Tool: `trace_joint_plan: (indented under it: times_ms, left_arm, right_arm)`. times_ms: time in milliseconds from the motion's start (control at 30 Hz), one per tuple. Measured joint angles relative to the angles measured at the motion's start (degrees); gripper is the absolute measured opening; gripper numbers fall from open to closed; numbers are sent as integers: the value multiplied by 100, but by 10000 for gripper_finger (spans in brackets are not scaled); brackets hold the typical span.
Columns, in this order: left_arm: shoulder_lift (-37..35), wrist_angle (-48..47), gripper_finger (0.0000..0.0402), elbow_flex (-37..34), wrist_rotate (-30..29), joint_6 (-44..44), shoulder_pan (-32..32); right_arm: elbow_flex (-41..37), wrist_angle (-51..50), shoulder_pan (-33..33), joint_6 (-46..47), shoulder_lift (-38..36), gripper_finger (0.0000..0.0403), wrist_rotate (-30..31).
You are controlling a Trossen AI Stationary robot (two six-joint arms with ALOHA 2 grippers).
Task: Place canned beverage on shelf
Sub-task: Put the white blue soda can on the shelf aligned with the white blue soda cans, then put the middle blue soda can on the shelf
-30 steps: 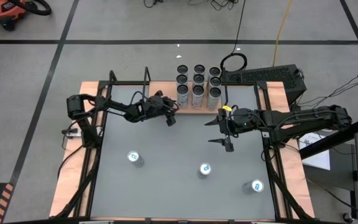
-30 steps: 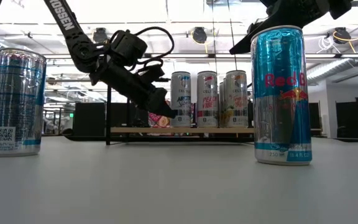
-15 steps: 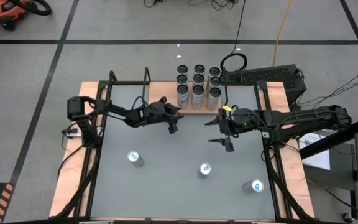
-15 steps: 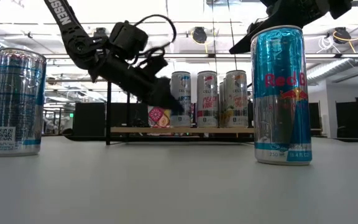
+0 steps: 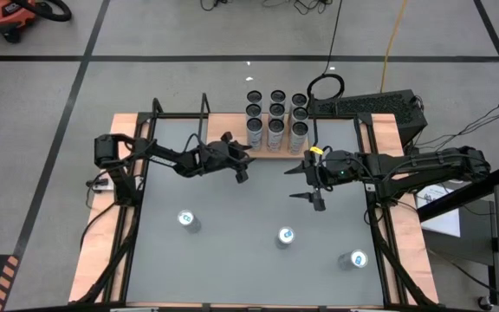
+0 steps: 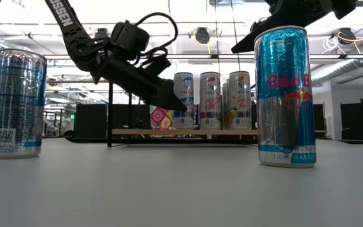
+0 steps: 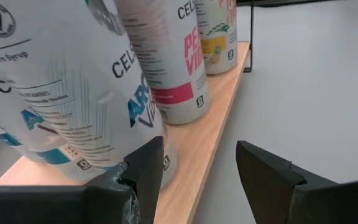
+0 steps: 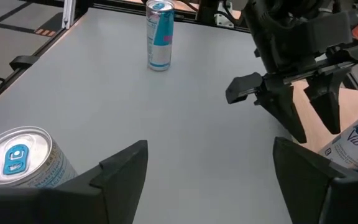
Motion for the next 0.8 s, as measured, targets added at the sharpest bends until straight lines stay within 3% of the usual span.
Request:
trace_joint_plan:
  times_ms: [533,800]
  left_arm:
    - [0,-43,198,0,-199,71,96]
    - [0,-443,198,-3,-847,60,104]
  right_arm:
    - [0,-24,-1,2,0,279,0]
    - [0,-31,0,7,0,279,-7]
